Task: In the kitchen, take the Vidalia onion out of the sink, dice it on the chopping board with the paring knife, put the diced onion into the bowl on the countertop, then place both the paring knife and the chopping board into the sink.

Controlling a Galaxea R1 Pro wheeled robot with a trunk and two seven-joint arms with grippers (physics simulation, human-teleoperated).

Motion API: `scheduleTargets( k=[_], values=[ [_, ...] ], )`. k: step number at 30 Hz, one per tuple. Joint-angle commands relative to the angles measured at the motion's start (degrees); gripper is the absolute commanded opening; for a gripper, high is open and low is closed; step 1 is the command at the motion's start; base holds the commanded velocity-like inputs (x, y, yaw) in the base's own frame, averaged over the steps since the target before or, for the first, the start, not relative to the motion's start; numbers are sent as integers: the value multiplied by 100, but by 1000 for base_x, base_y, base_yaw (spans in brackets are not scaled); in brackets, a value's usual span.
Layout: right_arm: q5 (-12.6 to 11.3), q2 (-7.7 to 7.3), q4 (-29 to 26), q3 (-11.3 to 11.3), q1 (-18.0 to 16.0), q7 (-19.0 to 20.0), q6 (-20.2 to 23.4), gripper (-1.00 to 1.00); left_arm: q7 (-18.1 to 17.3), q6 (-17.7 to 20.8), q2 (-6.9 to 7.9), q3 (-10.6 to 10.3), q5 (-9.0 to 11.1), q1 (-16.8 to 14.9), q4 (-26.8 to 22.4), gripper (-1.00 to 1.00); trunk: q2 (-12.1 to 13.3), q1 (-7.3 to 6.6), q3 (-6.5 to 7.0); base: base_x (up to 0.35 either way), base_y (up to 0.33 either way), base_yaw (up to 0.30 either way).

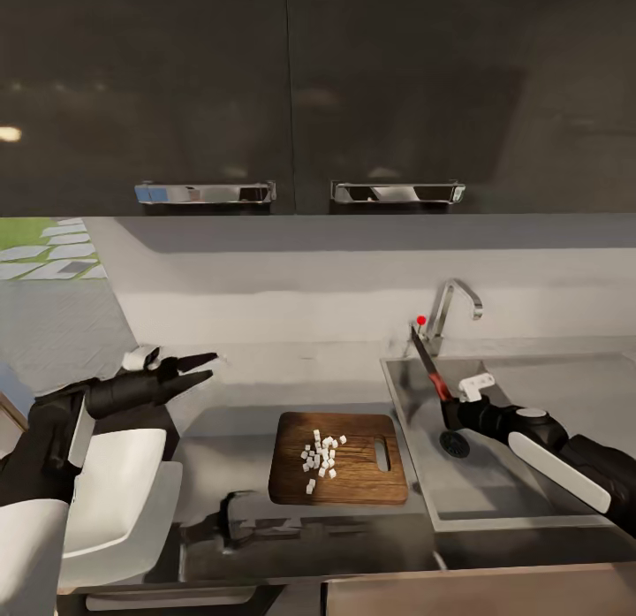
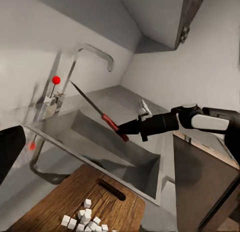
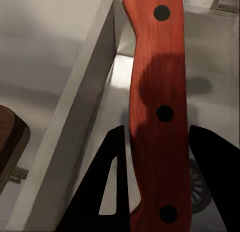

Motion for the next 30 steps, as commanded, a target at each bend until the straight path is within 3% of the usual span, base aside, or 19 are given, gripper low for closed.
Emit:
scheduleTargets(
  k=[1,8,10,14,17,26,30],
  values=[
    [-60,-14,-8,28,-13,-57,-8,-100,-22,71,-1,43,-2,-6,0,100,-13,4,-13,0,0,0],
    [-61,-47,125,49,-8,-62,-30,-100,-22,65,-11,180,-9,-3,-8,100,-13,4,-13,0,0,0],
    [-67,-52,579,72,-5,-39,-43,-100,-22,-7,-14,186,-18,-2,-27,100,-13,4,-13,0,0,0],
    [-68,-52,732,101,0,-34,-45,-100,-22,-26,-22,147,-21,-2,-57,100,-13,4,-13,0,0,0],
    [-68,-44,923,355,3,-41,-54,-100,-22,-51,-24,142,-20,-2,-61,100,-13,4,-13,0,0,0],
    [-74,-27,1091,522,4,-48,-57,-100,-22,-181,-24,138,-20,-2,-50,100,-13,4,-13,0,0,0],
    [-77,-23,1093,755,4,-48,-80,-100,-22,-184,-24,141,-22,-2,-43,100,-13,4,-13,0,0,0]
  ],
)
